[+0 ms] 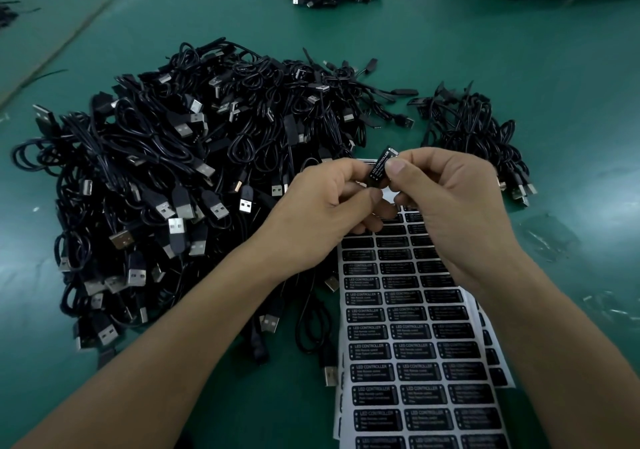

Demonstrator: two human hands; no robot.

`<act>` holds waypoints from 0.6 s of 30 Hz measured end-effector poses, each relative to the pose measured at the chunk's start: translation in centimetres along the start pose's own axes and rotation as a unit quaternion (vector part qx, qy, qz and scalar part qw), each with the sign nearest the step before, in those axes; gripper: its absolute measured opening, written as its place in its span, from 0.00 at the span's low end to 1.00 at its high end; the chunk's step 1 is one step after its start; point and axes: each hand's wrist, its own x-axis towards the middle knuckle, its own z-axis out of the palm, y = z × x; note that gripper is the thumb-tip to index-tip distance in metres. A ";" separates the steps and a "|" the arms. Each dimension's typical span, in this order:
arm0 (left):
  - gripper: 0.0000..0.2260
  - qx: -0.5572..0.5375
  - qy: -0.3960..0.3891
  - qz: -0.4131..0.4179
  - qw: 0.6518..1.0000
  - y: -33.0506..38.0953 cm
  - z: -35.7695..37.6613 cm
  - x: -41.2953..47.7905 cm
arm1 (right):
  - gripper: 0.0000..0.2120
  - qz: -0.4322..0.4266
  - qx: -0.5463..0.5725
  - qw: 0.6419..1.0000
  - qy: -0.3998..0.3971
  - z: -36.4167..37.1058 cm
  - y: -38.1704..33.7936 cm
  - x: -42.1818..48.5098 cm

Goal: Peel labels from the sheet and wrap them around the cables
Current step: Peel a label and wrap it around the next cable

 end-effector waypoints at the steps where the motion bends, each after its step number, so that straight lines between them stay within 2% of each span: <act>1: 0.08 0.002 -0.001 0.001 1.000 0.0 0.0 0.0 | 0.08 0.001 -0.001 1.000 -0.001 0.0 0.0 0.0; 18: 0.06 0.014 0.010 -0.001 1.000 -0.1 0.1 0.3 | 0.06 -0.015 -0.035 0.999 0.021 0.1 0.0 0.0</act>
